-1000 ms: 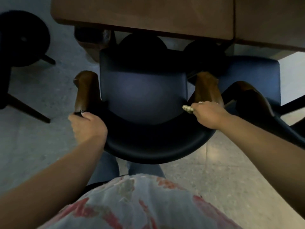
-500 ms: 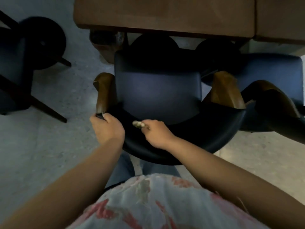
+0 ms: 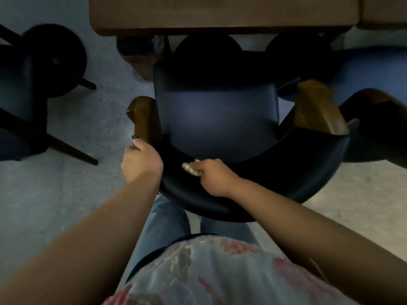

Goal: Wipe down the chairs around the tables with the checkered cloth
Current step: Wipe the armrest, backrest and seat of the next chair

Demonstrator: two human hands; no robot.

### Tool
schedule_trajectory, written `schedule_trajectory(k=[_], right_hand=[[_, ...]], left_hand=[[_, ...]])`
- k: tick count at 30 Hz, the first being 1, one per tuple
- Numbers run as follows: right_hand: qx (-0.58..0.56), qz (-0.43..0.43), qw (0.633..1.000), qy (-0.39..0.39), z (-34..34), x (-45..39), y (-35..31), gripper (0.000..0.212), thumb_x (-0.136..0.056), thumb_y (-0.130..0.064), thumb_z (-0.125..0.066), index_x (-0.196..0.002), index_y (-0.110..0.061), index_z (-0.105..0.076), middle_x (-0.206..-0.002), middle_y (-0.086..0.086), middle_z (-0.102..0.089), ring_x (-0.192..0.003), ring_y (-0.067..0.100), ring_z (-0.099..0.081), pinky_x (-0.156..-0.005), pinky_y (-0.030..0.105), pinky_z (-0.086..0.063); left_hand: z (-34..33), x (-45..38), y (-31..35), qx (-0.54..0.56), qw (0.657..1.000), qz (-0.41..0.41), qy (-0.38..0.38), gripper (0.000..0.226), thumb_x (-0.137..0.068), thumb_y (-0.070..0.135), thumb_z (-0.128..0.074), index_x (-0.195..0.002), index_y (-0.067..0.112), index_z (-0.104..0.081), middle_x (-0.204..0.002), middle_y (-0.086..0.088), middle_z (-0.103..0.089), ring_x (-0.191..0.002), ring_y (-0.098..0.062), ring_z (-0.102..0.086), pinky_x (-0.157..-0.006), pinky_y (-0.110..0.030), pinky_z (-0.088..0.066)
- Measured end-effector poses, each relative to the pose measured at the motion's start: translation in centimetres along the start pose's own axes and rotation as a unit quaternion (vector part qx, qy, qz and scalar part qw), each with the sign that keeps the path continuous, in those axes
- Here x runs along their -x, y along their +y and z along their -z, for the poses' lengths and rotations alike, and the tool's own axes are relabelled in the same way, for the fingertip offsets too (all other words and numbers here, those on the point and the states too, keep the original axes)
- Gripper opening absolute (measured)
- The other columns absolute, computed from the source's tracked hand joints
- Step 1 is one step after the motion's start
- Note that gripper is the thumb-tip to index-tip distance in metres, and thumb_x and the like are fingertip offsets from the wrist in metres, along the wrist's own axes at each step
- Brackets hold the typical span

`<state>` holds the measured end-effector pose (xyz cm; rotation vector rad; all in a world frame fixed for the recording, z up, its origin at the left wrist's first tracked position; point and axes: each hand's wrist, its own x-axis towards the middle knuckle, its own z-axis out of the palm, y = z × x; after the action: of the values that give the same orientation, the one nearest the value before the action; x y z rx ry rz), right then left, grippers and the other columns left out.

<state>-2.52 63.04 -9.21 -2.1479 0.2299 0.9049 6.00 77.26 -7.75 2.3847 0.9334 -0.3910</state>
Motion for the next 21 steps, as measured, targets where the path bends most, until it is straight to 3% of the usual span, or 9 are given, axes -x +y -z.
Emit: schedule_trajectory(k=[5, 8, 11, 13, 16, 21], right_hand=[[0.130, -0.076, 0.986, -0.067, 4.2, 2.0, 4.8, 0.051, -0.081, -0.004, -0.048, -0.122, -0.028, -0.065, -0.124, 0.011, -0.063, -0.113, 0.032, -0.058, -0.096, 0.037, -0.048], [0.237, -0.087, 0.967, -0.030, 8.5, 2.4, 7.2, 0.047, -0.080, -0.005, -0.050, -0.119, -0.025, -0.066, -0.120, 0.011, -0.062, -0.109, 0.032, -0.059, -0.094, 0.038, -0.050], [0.417, -0.052, 0.906, 0.053, 14.0, 2.1, 10.0, 0.038, -0.087, -0.012, -0.051, -0.122, -0.018, -0.062, -0.124, 0.011, -0.058, -0.119, 0.031, -0.050, -0.103, 0.036, -0.040], [0.475, -0.102, 0.874, 0.012, 16.8, 2.4, 11.9, 0.037, -0.089, -0.020, -0.050, -0.125, -0.015, -0.058, -0.126, 0.015, -0.056, -0.121, 0.034, -0.046, -0.103, 0.035, -0.037], [0.459, -0.169, 0.869, -0.073, 17.5, 3.1, 13.5, 0.036, -0.090, -0.022, -0.048, -0.124, -0.013, -0.055, -0.131, 0.020, -0.050, -0.123, 0.035, -0.042, -0.102, 0.037, -0.036], [0.352, -0.187, 0.915, -0.064, 14.7, 2.9, 11.5, 0.024, -0.089, -0.013, -0.048, -0.110, -0.015, -0.059, -0.112, 0.014, -0.060, -0.101, 0.033, -0.058, -0.085, 0.037, -0.049]], left_hand=[[-0.1, 0.2, 0.0, 0.002, 1.000, 0.000, 0.010, 0.056, -0.100, 0.045, -0.026, -0.119, 0.004, -0.060, -0.121, -0.020, -0.062, -0.113, -0.039, -0.055, -0.094, -0.045, -0.040], [-0.3, 0.0, 0.0, 0.005, 1.000, 0.001, 0.015, 0.057, -0.100, 0.044, -0.027, -0.119, 0.002, -0.060, -0.120, -0.022, -0.061, -0.113, -0.041, -0.055, -0.095, -0.046, -0.040], [-0.4, 0.0, -0.1, 0.009, 1.000, -0.004, 0.015, 0.057, -0.100, 0.044, -0.026, -0.118, 0.002, -0.060, -0.119, -0.023, -0.061, -0.112, -0.042, -0.054, -0.094, -0.046, -0.040], [-0.4, 0.1, -0.1, 0.011, 1.000, -0.006, 0.018, 0.057, -0.100, 0.044, -0.026, -0.116, 0.002, -0.060, -0.118, -0.023, -0.061, -0.111, -0.041, -0.055, -0.093, -0.046, -0.040], [-0.4, 0.1, -0.1, 0.016, 1.000, -0.009, 0.020, 0.056, -0.100, 0.043, -0.027, -0.113, 0.001, -0.061, -0.115, -0.023, -0.062, -0.108, -0.040, -0.056, -0.088, -0.044, -0.040], [-0.3, 0.0, -0.2, 0.017, 1.000, -0.012, 0.017, 0.057, -0.100, 0.043, -0.026, -0.115, 0.000, -0.061, -0.115, -0.023, -0.062, -0.108, -0.041, -0.056, -0.084, -0.042, -0.038]])
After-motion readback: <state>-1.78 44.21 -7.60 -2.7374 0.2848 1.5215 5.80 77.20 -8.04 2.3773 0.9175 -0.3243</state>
